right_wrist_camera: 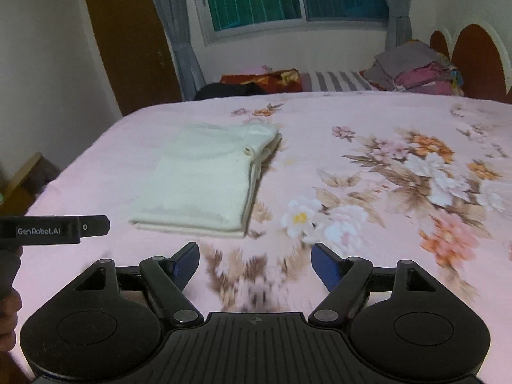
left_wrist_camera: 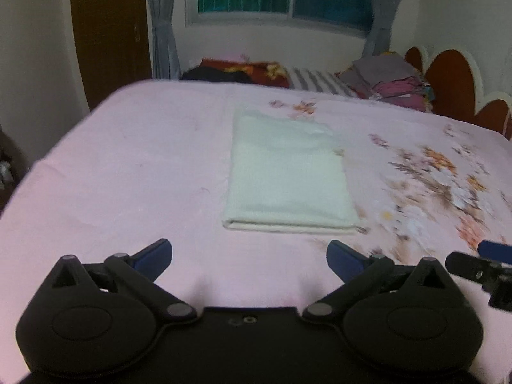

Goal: Fold small clothes

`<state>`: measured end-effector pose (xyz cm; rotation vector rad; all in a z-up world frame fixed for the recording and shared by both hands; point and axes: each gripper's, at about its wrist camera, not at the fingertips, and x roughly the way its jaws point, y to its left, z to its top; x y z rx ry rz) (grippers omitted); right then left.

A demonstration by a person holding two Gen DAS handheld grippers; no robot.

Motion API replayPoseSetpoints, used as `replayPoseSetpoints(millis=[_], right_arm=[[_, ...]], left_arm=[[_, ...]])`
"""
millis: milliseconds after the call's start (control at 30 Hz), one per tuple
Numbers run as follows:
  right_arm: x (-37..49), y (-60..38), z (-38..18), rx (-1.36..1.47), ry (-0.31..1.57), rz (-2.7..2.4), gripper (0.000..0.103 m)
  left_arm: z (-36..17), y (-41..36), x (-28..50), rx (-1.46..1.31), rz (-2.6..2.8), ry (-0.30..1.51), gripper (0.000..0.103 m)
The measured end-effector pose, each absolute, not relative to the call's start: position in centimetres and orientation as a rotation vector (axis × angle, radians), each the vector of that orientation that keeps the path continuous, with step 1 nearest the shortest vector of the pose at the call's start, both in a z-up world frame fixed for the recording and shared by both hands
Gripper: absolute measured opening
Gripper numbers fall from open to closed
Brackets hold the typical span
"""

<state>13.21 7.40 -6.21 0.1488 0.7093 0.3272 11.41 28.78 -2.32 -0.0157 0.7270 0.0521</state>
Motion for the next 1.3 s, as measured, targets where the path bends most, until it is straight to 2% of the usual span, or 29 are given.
replayPoseSetpoints(millis=[33, 100, 267, 667, 1300], right_arm=[[11.9, 7.0, -5.6, 0.151, 0.697, 0.329, 0.078], [9.3, 6.2, -4.2, 0.153, 0.668, 0.339, 0.094], [4.2, 5.2, -0.6, 0.114, 0.601, 0.329, 0.103], [-2.2, 3.9, 4.0, 0.109, 0.487, 0.315, 0.103], [-3.0, 2.8, 4.4, 0.118, 0.456, 0.309, 0.103]], left_arm=[[-1.6, 28.3, 10.0, -0.006, 0.052, 0.71, 0.103], [-0.5, 27.4, 7.6, 0.014, 0.042, 0.695, 0.103], [1.8, 25.3, 2.9, -0.002, 0.07, 0.674, 0.103], [4.9, 23.9, -1.7, -0.054, 0.145, 0.615, 0.103], [5.2, 23.5, -2.6, -0.051, 0.156, 0.619, 0.103]])
